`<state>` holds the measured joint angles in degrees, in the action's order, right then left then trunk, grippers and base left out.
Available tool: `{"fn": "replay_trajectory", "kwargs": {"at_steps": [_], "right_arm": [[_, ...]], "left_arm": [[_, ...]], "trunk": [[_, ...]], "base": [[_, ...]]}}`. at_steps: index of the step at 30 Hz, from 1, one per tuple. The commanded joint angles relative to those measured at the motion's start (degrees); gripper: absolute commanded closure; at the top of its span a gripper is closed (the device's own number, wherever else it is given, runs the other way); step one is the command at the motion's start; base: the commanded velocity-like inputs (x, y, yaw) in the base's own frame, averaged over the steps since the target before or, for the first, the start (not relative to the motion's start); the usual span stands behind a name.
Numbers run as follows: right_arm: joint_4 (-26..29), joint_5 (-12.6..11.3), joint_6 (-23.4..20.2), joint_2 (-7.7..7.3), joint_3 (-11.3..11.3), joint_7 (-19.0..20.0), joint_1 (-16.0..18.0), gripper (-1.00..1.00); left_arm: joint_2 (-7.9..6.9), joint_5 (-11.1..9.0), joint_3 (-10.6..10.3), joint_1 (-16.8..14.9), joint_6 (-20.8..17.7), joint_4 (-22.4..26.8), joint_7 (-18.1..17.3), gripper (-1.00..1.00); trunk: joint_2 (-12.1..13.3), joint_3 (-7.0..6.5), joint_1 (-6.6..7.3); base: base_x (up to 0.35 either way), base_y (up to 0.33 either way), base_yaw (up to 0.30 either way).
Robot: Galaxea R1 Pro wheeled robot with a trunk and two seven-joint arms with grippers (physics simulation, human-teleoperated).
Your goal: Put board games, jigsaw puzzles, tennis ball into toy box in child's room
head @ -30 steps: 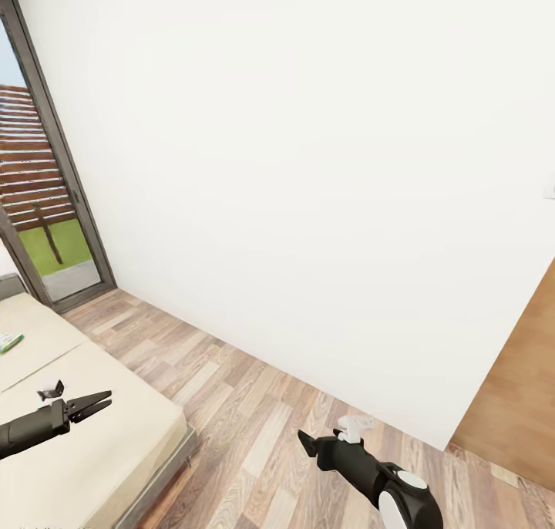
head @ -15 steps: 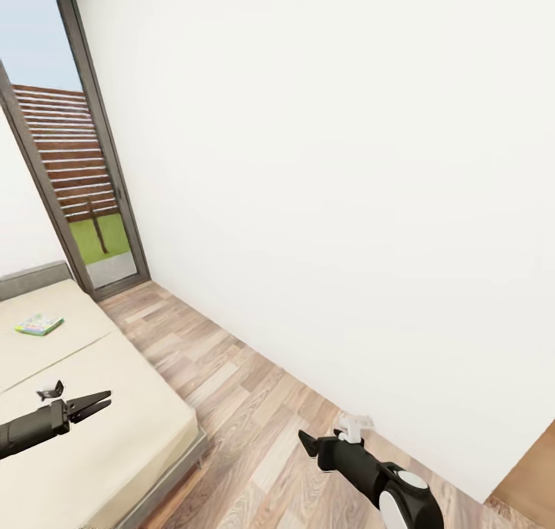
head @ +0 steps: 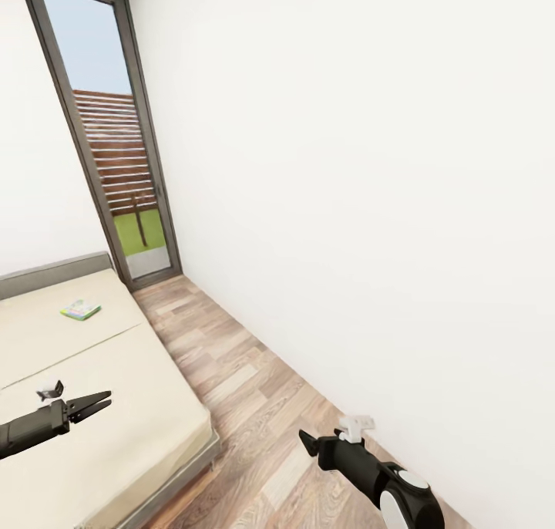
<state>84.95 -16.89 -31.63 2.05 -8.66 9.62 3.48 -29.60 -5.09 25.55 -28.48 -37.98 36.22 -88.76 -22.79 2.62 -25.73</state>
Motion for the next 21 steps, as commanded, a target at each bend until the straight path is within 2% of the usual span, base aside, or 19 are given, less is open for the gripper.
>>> {"fn": "replay_trajectory", "kwargs": {"at_steps": [1, 6, 11, 13, 14, 17, 18, 21], "right_arm": [[0.20, -0.13, -0.31, 0.01, 0.05, 0.15, 0.04, -1.00], [2.34, -0.20, -0.85, -0.02, -0.06, 1.17, 0.04, -1.00], [4.30, -1.34, -2.95, 0.00, 0.21, 6.45, 0.06, -1.00], [4.71, -2.70, -4.27, 0.06, 0.57, 10.70, 0.09, -1.00], [4.86, -3.77, -5.08, 0.09, 1.25, 13.46, 0.12, -1.00], [4.99, -5.47, -6.19, 0.12, 3.05, 16.76, 0.17, -1.00], [5.04, -6.62, -6.93, 0.13, 4.55, 18.31, 0.18, -1.00], [5.00, -8.49, -7.86, 0.22, 6.59, 19.69, 0.20, -1.00]], "left_arm": [[0.00, 0.08, 0.04, -0.06, -0.61, -0.01, -0.27, -1.00], [-0.05, 0.05, 0.11, 0.03, -0.61, -0.01, -0.73, -1.00], [-0.09, -0.01, 0.13, 0.07, -0.55, 0.04, -1.24, -1.00], [-0.12, -0.13, 0.12, 0.08, -0.58, 0.15, -1.24, -1.00], [-0.15, -0.21, 0.10, 0.08, -0.64, 0.27, -1.24, -1.00], [-0.14, -0.35, 0.02, 0.09, -1.34, 0.78, -1.24, -1.00], [-0.13, -0.40, -0.03, 0.09, -2.52, 1.44, -1.24, -1.00], [-0.12, -0.42, -0.09, 0.11, -4.76, 2.76, -1.24, -1.00]], "trunk": [[-0.13, 0.13, -0.05], [-0.13, 0.13, -0.05], [-0.13, 0.13, -0.05], [-0.13, 0.14, -0.05], [-0.13, 0.14, -0.05], [-0.13, 0.19, -0.05], [-0.13, 0.21, -0.05], [-0.13, 0.31, -0.05]], "base": [[0.135, -0.128, 0.291], [0.124, -0.119, 0.291], [0.107, -0.102, 0.291], [0.097, -0.093, 0.291], [0.094, -0.090, 0.290], [0.092, -0.088, 0.288], [0.072, -0.068, 0.284], [0.047, -0.045, 0.275]]}}
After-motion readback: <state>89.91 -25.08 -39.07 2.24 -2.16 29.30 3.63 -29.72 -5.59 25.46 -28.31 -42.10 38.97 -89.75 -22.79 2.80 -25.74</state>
